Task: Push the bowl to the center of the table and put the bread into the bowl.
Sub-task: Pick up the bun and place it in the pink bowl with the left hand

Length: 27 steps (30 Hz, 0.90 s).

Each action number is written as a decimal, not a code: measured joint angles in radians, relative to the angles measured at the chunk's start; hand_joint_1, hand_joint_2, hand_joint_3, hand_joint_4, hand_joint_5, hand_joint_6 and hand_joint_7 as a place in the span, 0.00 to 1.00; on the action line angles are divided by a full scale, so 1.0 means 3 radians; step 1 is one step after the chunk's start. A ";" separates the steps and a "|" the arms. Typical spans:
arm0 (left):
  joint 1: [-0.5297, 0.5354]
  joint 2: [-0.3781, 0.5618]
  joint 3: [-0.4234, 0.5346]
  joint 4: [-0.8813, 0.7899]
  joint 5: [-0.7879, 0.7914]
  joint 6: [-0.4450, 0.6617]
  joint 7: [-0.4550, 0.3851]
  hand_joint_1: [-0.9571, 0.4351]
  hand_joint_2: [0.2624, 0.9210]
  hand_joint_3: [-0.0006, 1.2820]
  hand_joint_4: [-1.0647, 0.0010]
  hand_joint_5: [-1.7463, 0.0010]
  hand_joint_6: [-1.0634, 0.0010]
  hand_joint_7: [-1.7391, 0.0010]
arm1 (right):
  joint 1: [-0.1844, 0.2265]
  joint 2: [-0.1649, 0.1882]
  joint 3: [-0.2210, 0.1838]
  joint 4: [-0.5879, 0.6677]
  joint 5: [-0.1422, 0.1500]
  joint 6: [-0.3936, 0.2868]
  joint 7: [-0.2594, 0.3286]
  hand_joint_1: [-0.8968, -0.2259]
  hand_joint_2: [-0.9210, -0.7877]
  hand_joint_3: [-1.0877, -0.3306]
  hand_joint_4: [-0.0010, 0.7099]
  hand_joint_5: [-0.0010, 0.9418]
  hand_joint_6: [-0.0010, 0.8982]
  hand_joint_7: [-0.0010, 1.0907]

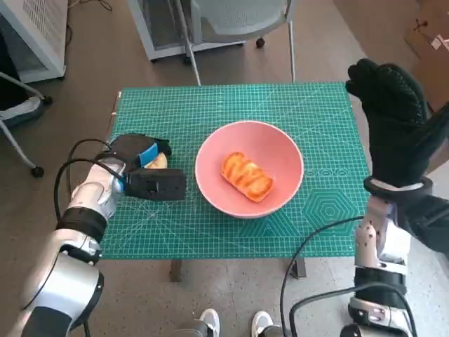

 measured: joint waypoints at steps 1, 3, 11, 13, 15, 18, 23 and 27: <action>0.0001 0.0018 0.0012 -0.0030 -0.0007 -0.0016 -0.0006 0.69 1.00 0.07 0.41 0.30 0.40 0.33 | 0.0000 0.0002 0.0001 0.0000 0.0000 -0.0001 0.0000 0.47 0.00 0.67 0.56 0.00 0.51 0.01; 0.0001 0.0067 0.0054 -0.0142 -0.0029 -0.0050 -0.0024 0.69 1.00 0.07 0.41 0.30 0.40 0.33 | 0.0000 0.0006 0.0004 0.0001 0.0000 -0.0002 0.0000 0.47 0.00 0.67 0.56 0.00 0.51 0.01; 0.0045 0.0302 0.0322 -0.1062 -0.0175 -0.0076 -0.0171 0.69 1.00 0.06 0.39 0.34 0.40 0.30 | -0.0008 0.0013 0.0016 0.0002 0.0000 -0.0002 0.0000 0.47 0.00 0.67 0.57 0.00 0.51 0.01; 0.0085 0.0348 0.0400 -0.1323 -0.0212 -0.0058 -0.0199 0.69 1.00 0.06 0.38 0.35 0.40 0.30 | -0.0010 0.0012 0.0017 0.0003 0.0000 -0.0002 0.0000 0.48 0.00 0.67 0.57 0.00 0.51 0.01; 0.0130 0.0376 0.0469 -0.1575 -0.0228 -0.0032 -0.0221 0.69 1.00 0.05 0.36 0.36 0.40 0.31 | -0.0012 0.0012 0.0017 0.0002 0.0000 -0.0003 0.0000 0.48 0.00 0.67 0.57 0.01 0.51 0.01; 0.0219 0.0392 0.0574 -0.1962 -0.0240 0.0003 -0.0251 0.69 1.00 0.03 0.33 0.38 0.38 0.32 | -0.0016 0.0012 0.0018 0.0002 0.0000 -0.0005 0.0000 0.48 0.00 0.67 0.57 0.01 0.51 0.01; 0.0390 0.0384 0.0712 -0.2571 -0.0290 0.0020 -0.0284 0.69 1.00 0.01 0.30 0.40 0.34 0.34 | -0.0023 0.0013 0.0020 0.0003 0.0001 -0.0010 0.0001 0.48 0.00 0.67 0.58 0.01 0.51 0.01; 0.0519 0.0320 0.0802 -0.3059 -0.0402 -0.0018 -0.0304 0.69 1.00 0.01 0.31 0.41 0.34 0.34 | -0.0024 0.0013 0.0024 0.0009 0.0003 -0.0012 0.0001 0.48 0.00 0.67 0.58 0.01 0.51 0.01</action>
